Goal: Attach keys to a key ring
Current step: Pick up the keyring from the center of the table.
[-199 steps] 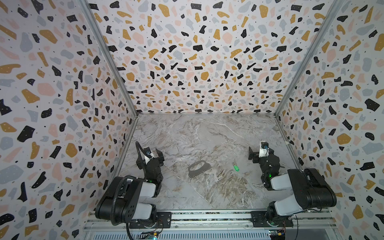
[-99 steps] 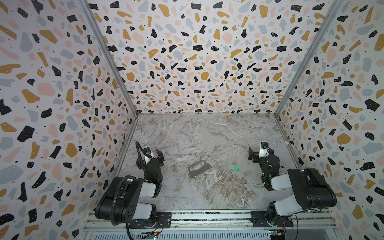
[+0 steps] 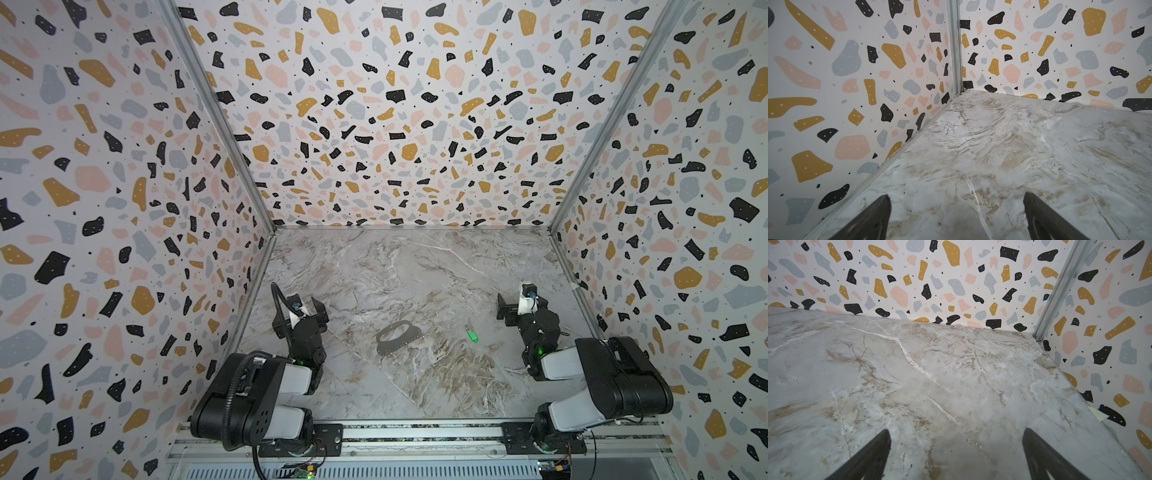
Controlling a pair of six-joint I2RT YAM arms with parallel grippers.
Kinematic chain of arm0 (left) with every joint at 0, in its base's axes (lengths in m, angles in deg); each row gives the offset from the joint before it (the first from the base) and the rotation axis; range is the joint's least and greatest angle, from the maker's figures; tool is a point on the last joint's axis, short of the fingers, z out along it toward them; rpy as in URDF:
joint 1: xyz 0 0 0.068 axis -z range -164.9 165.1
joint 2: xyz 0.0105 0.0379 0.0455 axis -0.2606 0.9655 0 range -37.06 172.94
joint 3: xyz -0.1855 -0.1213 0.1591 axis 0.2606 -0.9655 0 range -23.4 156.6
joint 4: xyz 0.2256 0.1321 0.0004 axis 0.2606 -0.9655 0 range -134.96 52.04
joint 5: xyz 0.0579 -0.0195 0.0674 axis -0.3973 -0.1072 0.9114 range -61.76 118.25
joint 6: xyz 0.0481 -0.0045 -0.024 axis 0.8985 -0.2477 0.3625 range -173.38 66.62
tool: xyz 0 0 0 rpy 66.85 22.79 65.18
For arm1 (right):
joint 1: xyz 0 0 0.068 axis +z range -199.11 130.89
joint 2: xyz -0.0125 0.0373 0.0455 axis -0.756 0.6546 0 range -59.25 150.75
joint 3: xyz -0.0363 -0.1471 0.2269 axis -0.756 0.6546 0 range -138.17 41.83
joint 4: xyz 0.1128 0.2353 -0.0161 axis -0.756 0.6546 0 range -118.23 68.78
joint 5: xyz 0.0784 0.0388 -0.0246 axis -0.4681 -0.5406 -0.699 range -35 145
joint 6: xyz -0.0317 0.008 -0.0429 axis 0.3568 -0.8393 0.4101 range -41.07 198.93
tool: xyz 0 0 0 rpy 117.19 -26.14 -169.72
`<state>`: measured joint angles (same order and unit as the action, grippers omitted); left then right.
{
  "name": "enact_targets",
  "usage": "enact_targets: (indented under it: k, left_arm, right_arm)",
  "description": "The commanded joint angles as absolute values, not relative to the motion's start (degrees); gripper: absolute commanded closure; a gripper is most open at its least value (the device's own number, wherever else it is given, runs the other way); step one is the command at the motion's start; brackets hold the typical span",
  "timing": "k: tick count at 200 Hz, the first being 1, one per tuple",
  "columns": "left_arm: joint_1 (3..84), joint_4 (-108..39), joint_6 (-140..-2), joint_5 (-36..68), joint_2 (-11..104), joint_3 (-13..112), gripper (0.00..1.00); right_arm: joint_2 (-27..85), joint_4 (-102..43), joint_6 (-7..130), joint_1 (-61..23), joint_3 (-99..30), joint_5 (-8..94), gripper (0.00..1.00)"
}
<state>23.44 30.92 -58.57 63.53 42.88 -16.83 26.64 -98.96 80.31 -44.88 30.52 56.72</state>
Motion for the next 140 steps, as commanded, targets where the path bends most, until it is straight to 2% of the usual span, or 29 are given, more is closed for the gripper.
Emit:
enact_targets:
  k: [1, 32, 49, 59, 68, 81, 97, 118, 140]
  left_arm:
    - [23.3, 33.2, -58.9, 64.6, 42.4, -15.8, 0.01]
    - [23.4, 33.2, -58.9, 64.6, 42.5, -15.6, 0.01]
    - [23.3, 33.3, -58.8, 64.7, 42.3, -15.8, 0.01]
    - [23.3, 32.8, -58.7, 65.5, 41.5, -15.4, 0.00]
    - [23.5, 27.1, -58.1, 63.8, 39.5, -13.3, 0.01]
    - [24.5, 12.7, -59.4, 68.0, 35.7, -7.3, 0.01]
    - [24.5, -3.3, -66.5, 73.4, 31.7, 0.2, 0.01]
    - [24.7, -14.9, -70.4, 67.4, 26.2, 6.1, 0.01]
    - [25.0, -18.9, -78.1, 62.9, 18.5, 6.3, 0.00]
  right_arm:
    - [26.4, -99.7, 79.9, -45.0, 29.7, 56.3, 0.01]
    - [26.1, -100.0, 80.0, -44.8, 29.7, 56.7, 0.01]
    - [21.1, -90.9, 80.8, -43.3, 27.2, 59.7, 0.01]
    - [18.3, -90.5, 80.8, -42.7, 27.9, 62.2, 0.01]
    - [15.4, -90.1, 81.6, -40.7, 28.7, 66.2, 0.01]
    - [9.7, -85.6, 81.4, -36.8, 27.6, 72.5, 0.01]
    - [2.1, -74.2, 76.9, -33.9, 23.3, 71.7, 0.01]
    - [-4.8, -60.1, 75.2, -29.2, 17.1, 69.0, 0.04]
    - [-9.4, -47.3, 73.5, -23.7, 11.2, 69.5, 0.03]
